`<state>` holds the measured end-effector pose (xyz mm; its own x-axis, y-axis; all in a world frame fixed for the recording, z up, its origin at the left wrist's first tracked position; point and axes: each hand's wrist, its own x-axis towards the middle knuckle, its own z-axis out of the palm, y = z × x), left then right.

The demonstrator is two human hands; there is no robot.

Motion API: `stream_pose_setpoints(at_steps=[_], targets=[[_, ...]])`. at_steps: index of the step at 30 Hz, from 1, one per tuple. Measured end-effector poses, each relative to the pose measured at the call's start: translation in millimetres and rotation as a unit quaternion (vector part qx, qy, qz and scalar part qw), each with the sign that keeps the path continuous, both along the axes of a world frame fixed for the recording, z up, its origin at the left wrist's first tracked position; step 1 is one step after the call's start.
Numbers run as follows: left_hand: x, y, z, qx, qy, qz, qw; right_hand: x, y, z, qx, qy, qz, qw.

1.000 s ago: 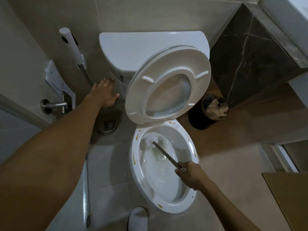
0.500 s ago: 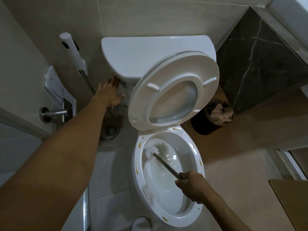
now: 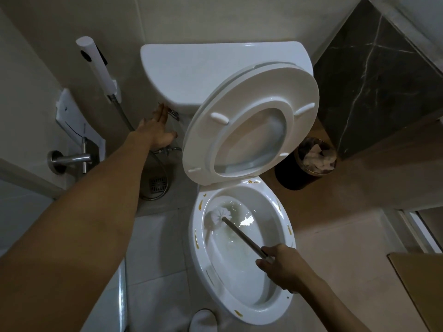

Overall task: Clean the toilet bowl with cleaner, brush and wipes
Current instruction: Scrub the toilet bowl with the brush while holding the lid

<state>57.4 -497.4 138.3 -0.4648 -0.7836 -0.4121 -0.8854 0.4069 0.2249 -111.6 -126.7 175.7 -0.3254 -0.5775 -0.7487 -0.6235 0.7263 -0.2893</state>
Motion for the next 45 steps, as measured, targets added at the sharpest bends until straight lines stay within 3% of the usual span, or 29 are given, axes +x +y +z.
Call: stream_pose_setpoints(at_steps=[45], targets=[[3.5, -8.5, 5.5, -0.007, -0.081, -0.039, 0.996, 12.2, 12.7, -5.6, -0.005, 0.015, 0.007, 1.000]])
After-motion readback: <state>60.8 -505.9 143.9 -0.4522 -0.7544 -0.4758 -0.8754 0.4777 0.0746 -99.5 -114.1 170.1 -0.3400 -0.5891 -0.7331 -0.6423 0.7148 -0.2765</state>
